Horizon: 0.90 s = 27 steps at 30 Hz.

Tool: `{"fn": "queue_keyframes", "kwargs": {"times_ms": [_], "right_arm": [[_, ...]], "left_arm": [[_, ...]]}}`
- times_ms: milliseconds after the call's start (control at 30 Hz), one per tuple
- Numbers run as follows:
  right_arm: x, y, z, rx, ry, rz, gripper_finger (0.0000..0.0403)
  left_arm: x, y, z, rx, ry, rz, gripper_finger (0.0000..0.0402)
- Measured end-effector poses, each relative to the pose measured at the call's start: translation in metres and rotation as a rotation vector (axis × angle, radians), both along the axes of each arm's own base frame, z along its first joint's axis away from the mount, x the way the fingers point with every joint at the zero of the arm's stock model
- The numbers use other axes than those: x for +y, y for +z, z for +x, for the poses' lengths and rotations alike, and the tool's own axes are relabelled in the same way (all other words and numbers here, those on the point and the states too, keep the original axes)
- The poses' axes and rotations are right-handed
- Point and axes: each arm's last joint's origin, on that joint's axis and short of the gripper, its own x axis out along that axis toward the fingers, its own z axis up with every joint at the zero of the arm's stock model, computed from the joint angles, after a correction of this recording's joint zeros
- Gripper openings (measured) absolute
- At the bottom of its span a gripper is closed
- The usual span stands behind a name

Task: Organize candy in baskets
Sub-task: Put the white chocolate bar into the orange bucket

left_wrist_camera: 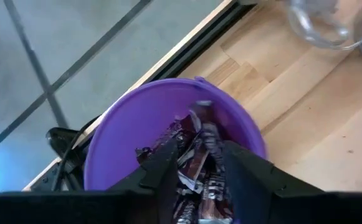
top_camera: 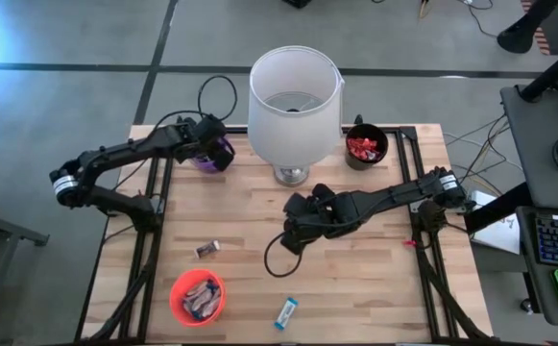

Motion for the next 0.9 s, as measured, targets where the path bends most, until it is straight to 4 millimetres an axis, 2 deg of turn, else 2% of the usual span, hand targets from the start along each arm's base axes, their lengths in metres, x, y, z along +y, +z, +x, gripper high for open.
{"fn": "queue_keyframes", "kwargs": {"times_ms": [200,400,500,700,900], "right_arm": [[0.004,-0.002,0.0,0.055,0.134,0.126,0.0169],[0.017,-0.001,0.002,0.073,0.414,0.171,0.0169],[0.026,-0.004,0.007,0.028,0.588,0.225,0.0169],[0.038,-0.016,0.015,-0.079,0.768,0.168,0.0169],[0.043,-0.039,0.012,-0.044,0.874,0.148,0.0169]], "left_arm": [[-0.013,0.017,-0.011,-0.133,-0.087,-0.083,0.0129],[-0.03,0.042,-0.028,-0.287,-0.115,-0.068,0.0131],[-0.036,0.05,-0.035,-0.33,-0.114,-0.052,0.0131],[-0.042,0.059,-0.046,-0.383,-0.12,-0.039,0.013],[-0.044,0.062,-0.049,-0.384,-0.135,-0.026,0.013]]}}
